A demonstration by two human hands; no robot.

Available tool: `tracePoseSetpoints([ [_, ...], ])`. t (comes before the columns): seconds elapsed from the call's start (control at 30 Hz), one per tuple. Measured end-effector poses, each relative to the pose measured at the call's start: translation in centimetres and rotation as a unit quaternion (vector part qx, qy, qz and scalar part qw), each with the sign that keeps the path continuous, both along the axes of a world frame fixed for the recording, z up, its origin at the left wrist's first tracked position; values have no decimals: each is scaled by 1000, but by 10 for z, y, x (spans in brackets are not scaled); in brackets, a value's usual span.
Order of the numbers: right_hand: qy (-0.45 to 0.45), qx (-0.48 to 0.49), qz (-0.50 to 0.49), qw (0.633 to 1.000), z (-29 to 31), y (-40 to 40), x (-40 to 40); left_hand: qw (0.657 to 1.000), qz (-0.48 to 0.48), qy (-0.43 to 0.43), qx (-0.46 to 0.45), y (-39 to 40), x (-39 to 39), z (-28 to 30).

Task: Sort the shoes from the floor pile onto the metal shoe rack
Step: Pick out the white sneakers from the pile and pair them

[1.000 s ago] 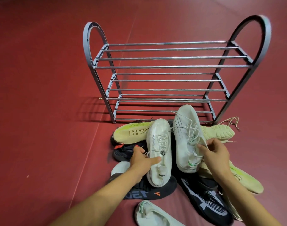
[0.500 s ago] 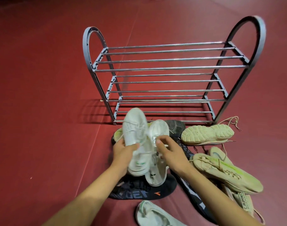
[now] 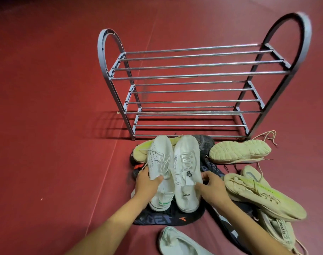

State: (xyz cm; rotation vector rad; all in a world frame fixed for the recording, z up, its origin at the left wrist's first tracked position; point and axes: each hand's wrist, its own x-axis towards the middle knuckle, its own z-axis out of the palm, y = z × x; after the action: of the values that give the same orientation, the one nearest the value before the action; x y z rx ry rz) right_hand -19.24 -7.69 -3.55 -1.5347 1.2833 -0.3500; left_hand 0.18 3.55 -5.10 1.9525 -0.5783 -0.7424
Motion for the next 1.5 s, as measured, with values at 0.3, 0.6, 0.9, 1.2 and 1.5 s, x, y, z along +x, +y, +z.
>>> tracePoseSetpoints([
  [0.3, -70, -8, -37, 997, -1, -11, -14, 997, -2, 37, -63, -2, -3, -9],
  [0.6, -84, -4, -30, 996, -2, -20, -25, 992, -9, 70, -100, -15, -7, -9],
  [0.9, -95, 32, -30, 995, -4, -23, -24, 993, -6, 85, -77, -7, -3, -16],
  [1.2, 21, -30, -24, 999, 16, -19, -10, 1000, -29, -2, -11, -11, -3, -13],
  [1.5, 64, -57, -19, 996, 25, -19, -12, 998, -31, -52, 25, -13, -3, -11],
])
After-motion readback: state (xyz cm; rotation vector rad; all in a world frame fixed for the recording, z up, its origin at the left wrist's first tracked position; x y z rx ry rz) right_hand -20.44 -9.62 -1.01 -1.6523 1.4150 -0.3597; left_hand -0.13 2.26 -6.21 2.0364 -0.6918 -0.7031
